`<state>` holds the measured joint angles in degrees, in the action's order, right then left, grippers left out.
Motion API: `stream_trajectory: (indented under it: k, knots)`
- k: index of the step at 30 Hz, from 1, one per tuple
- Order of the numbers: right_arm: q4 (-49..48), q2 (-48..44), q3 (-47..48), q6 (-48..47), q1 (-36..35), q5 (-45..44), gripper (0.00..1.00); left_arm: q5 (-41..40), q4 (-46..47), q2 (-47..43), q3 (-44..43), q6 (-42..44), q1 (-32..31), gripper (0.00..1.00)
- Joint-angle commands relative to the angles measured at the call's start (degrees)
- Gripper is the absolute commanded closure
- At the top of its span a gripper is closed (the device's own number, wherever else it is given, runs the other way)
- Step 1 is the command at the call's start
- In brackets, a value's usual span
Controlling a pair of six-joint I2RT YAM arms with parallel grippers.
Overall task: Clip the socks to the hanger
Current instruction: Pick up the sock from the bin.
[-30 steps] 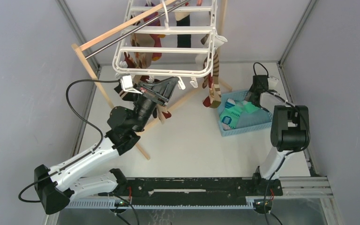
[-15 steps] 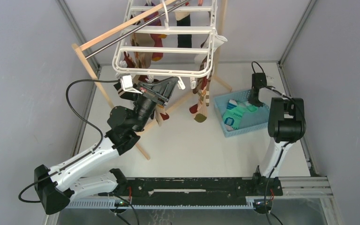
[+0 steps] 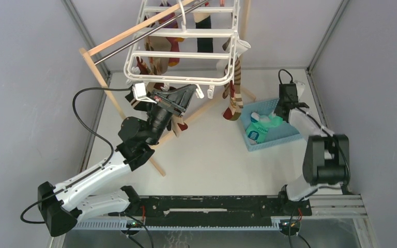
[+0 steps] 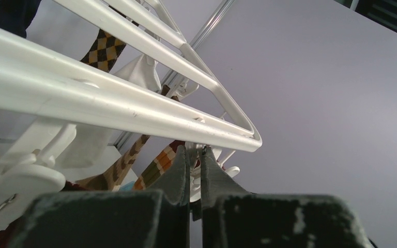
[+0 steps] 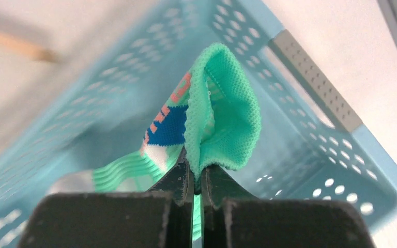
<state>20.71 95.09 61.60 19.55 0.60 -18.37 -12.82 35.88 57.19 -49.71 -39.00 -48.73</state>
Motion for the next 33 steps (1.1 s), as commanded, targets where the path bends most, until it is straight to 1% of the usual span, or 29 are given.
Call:
stream_trajectory:
  k: [1, 4, 6, 11, 17, 26, 33]
  knots:
    - [-7.64, -15.80, -3.80, -7.45, -7.68, 0.10, 1.00, 1.05, -0.11, -0.23, -1.02, 0.83, 0.46, 1.00]
    - [-7.72, -21.33, -5.15, -10.56, -10.08, 3.15, 1.00, 1.49, 0.05, -0.15, -1.09, 0.47, 0.43, 1.00]
    - [-7.60, -24.07, -5.52, -11.50, -10.26, 7.24, 1.00, 1.57, 0.07, -0.09, -1.09, 0.34, 0.46, 1.00]
    - [-11.21, -30.25, -8.76, -13.34, -10.18, 14.36, 1.00, 1.83, 0.16, -0.22, -1.17, 0.24, 0.44, 1.00]
    - [-14.58, -40.59, -12.62, -13.87, -11.16, 23.80, 1.00, 2.41, -0.02, -0.26, -1.50, 0.18, 0.48, 1.00]
    - [-8.09, -56.26, -13.04, -14.59, -15.12, 32.28, 1.00, 3.20, -0.28, 0.22, -2.03, 0.00, 0.43, 1.00]
    - [0.21, -63.49, -10.79, -13.81, -18.20, 38.95, 1.00, 3.52, -0.87, 0.87, -2.79, 0.37, 0.46, 1.00]
